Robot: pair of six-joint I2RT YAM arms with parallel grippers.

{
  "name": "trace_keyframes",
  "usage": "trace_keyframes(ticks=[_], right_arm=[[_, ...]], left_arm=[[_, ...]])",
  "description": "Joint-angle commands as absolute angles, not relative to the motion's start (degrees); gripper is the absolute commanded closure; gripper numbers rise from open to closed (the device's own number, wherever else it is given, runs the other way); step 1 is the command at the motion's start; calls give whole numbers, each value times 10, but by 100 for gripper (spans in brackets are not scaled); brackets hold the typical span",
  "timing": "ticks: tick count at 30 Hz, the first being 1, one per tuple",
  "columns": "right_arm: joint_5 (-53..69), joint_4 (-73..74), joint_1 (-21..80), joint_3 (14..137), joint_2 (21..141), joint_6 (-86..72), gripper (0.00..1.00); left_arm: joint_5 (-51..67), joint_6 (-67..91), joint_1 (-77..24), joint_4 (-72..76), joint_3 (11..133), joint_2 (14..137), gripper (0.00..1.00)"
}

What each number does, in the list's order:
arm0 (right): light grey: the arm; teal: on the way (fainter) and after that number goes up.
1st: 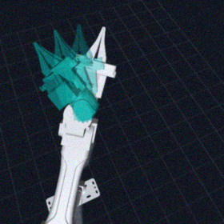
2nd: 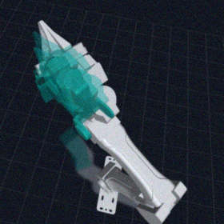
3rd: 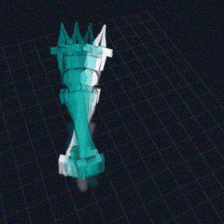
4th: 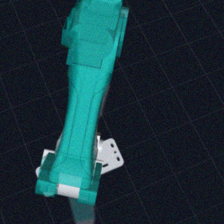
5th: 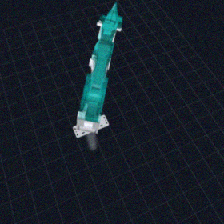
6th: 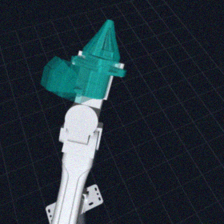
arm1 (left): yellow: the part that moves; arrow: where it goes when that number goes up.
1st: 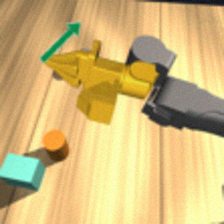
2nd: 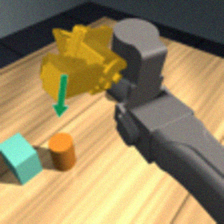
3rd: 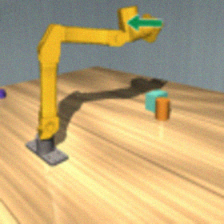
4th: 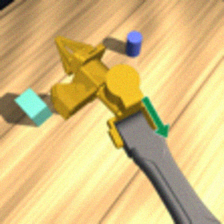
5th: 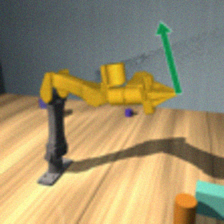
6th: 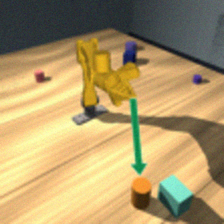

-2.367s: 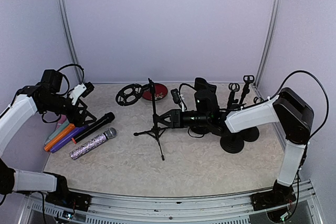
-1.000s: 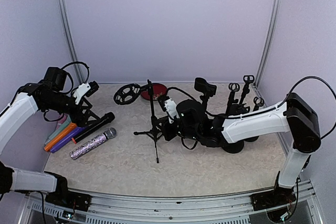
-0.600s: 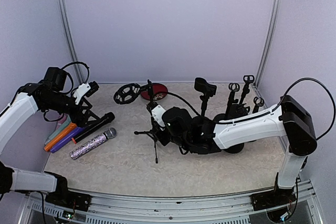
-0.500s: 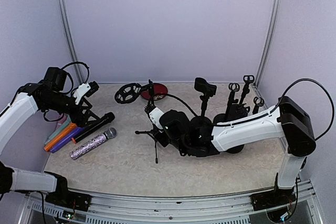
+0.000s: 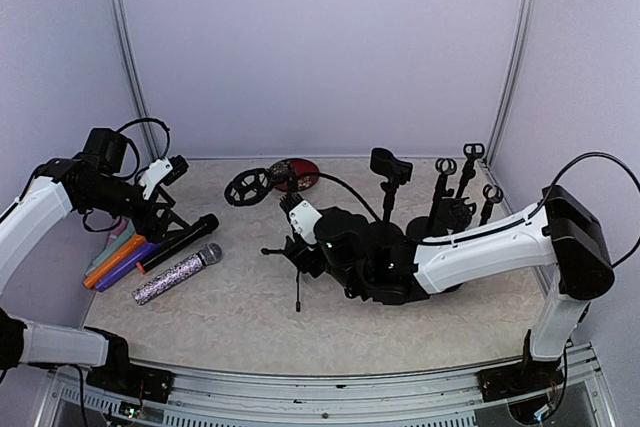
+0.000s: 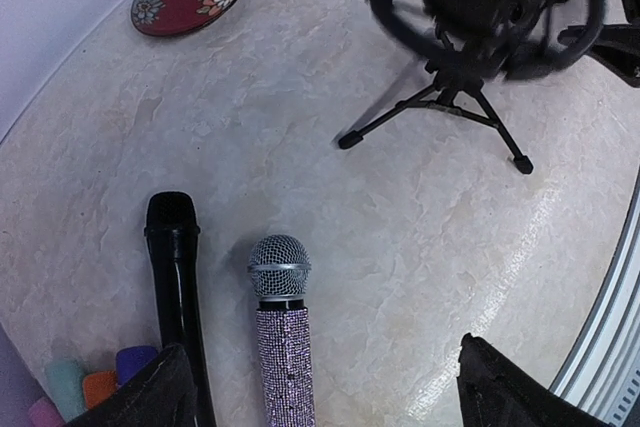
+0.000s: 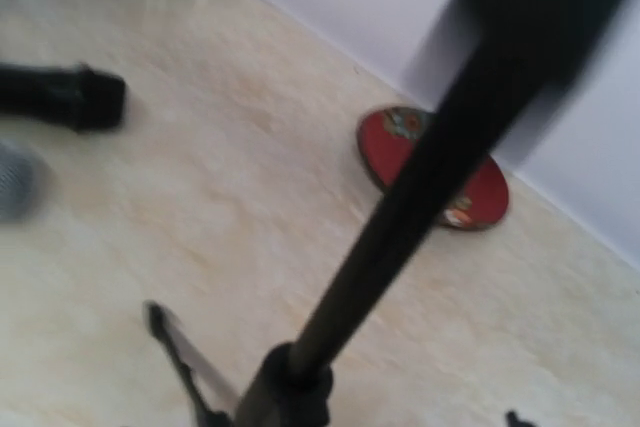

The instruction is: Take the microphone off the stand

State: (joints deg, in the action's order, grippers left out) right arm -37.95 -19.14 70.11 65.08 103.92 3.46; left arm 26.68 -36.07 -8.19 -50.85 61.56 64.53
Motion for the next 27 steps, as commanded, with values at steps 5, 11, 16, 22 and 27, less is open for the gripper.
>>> trace_keyframes(ticks=[5, 11, 16, 22, 27], right_arm=[[-225, -238, 660, 558, 924, -210, 20], [-87, -247, 607, 529, 924, -378, 22], [-118, -213, 617, 534, 948, -366, 28], [-160, -137, 660, 551, 988, -347, 35], [-141, -119, 683, 577, 1046, -351, 39]], left_arm=[[271, -364, -85, -515, 618, 638, 12], [276, -359, -85, -514, 623, 643, 12], [274, -359, -85, -514, 618, 640, 12], [270, -363, -85, -513, 611, 634, 12], [273, -362, -85, -510, 609, 639, 12]])
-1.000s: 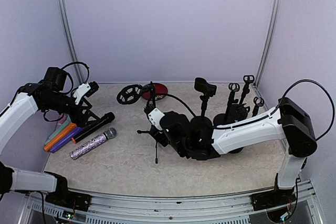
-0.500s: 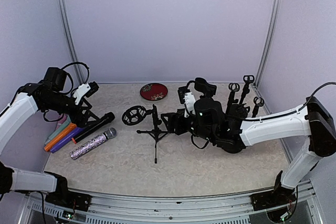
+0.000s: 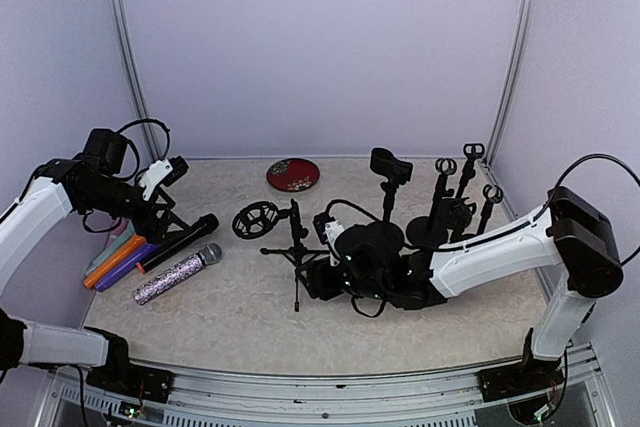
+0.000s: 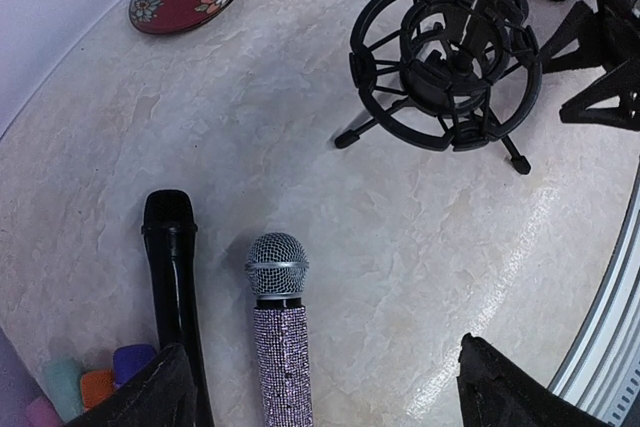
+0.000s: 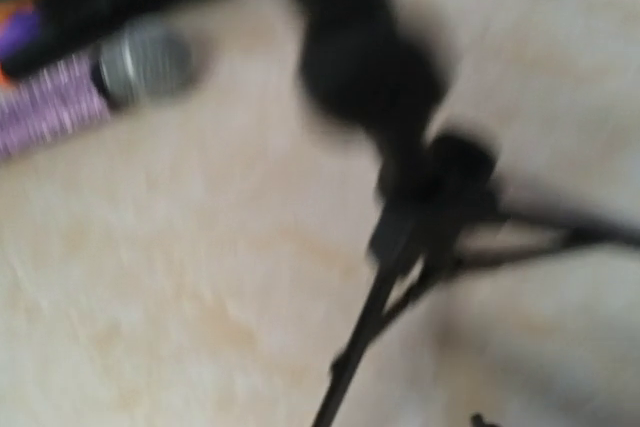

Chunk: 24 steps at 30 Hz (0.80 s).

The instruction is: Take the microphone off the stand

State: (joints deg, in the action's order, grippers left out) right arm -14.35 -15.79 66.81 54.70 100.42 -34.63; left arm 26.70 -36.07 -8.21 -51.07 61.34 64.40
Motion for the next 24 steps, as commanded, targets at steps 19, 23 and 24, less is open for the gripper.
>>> trace_keyframes(ticks=[19, 23, 24], right_arm=[[-209, 4, 633, 785, 1237, -366, 100], [-228, 13, 612, 838, 1272, -348, 100], [-235, 16, 608, 853, 1280, -342, 100]], left_arm=[[264, -375, -85, -516, 608, 632, 12], [263, -375, -85, -515, 610, 635, 12], [262, -375, -85, -515, 611, 637, 12]])
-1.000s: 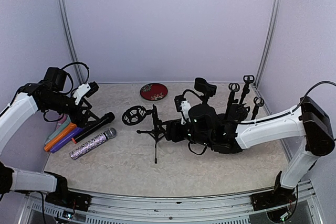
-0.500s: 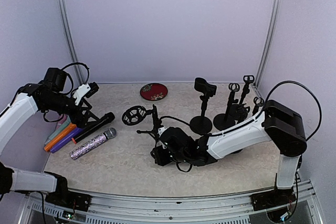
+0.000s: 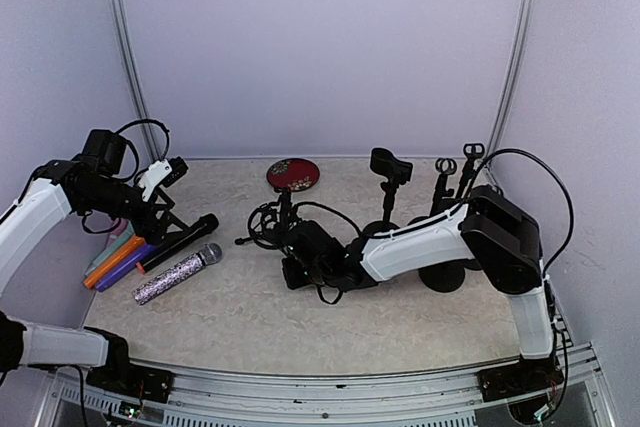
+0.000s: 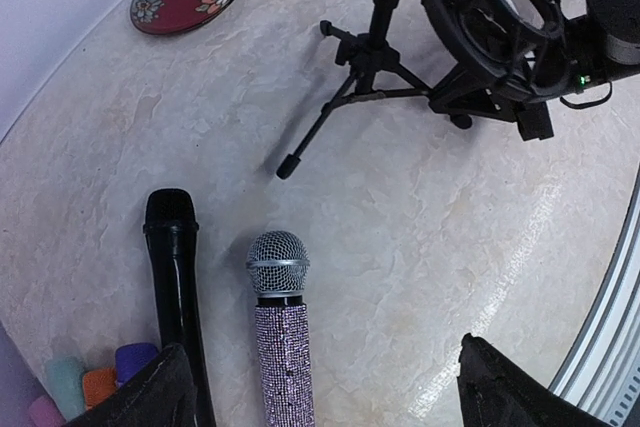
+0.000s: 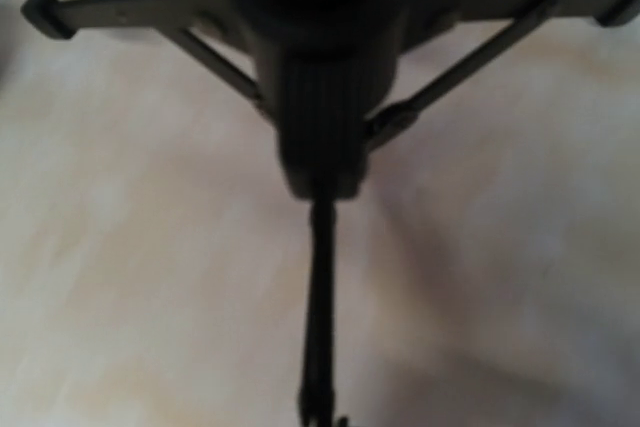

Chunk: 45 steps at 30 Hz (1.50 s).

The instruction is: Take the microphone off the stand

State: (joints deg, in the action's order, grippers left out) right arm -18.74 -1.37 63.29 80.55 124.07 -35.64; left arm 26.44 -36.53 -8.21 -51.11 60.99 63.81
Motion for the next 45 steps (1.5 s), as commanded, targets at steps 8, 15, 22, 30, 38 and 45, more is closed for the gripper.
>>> trace_keyframes(ticks=[8, 15, 22, 30, 38, 45], right_arm=[[-267, 51, 595, 973, 1332, -272, 93], [-247, 51, 592, 960, 1297, -247, 49], [-251, 41, 604, 844, 1162, -258, 12], [-273, 115, 632, 608, 971, -387, 0], [-324, 244, 638, 429, 783, -514, 0], [-387, 266, 617, 334, 640, -537, 0]], left_arm=[[259, -375, -85, -515, 615, 641, 12], [262, -374, -85, -514, 620, 645, 12], [263, -371, -85, -516, 623, 647, 11], [264, -366, -84, -512, 625, 647, 1], [265, -355, -81, -498, 617, 646, 1], [262, -307, -52, -408, 567, 647, 1]])
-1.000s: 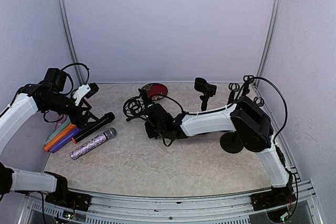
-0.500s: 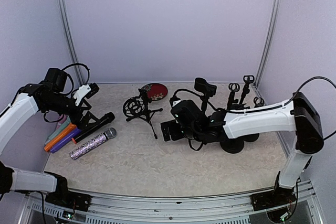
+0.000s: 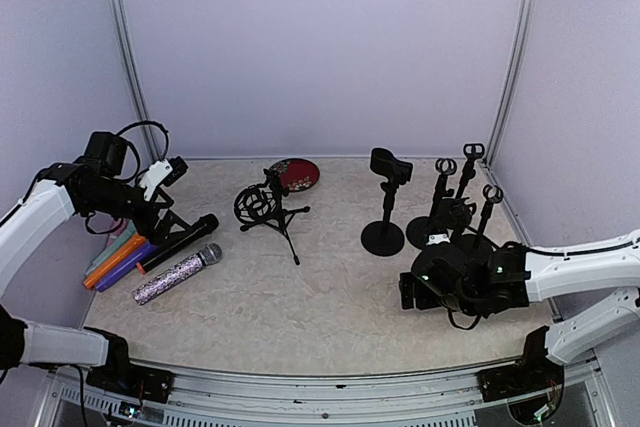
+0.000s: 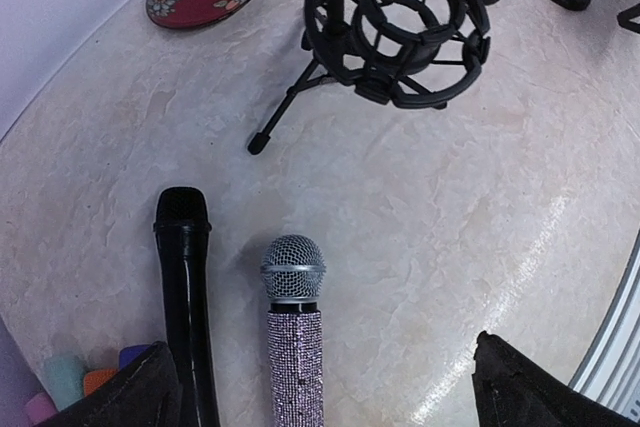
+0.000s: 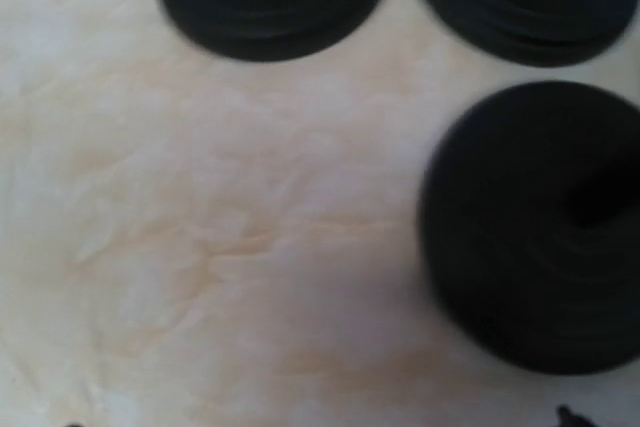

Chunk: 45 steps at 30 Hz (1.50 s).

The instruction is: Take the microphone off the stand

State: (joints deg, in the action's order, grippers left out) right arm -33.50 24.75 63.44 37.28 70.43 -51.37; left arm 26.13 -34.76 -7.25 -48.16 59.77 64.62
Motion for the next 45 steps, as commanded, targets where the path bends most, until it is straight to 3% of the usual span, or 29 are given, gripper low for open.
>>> trace_keyframes(ticks=[1, 9, 17, 23, 33, 45], right_arm=[[-387, 253, 604, 322, 620, -523, 0], [-438, 42, 505, 217, 457, -299, 0], [-423, -272, 360, 82, 436, -186, 0], [-378, -365, 252, 60, 471, -221, 0], [-328, -497, 153, 94, 569, -44, 0], [-284, -759, 125, 57, 764, 60, 0]], left_arm=[[261, -296, -42, -382, 554, 647, 1], [222, -193, 33, -72, 390, 645, 1], [183, -115, 50, 174, 299, 706, 1], [170, -76, 53, 298, 279, 775, 1], [156, -59, 58, 411, 260, 837, 1], [156, -20, 55, 473, 251, 852, 1]])
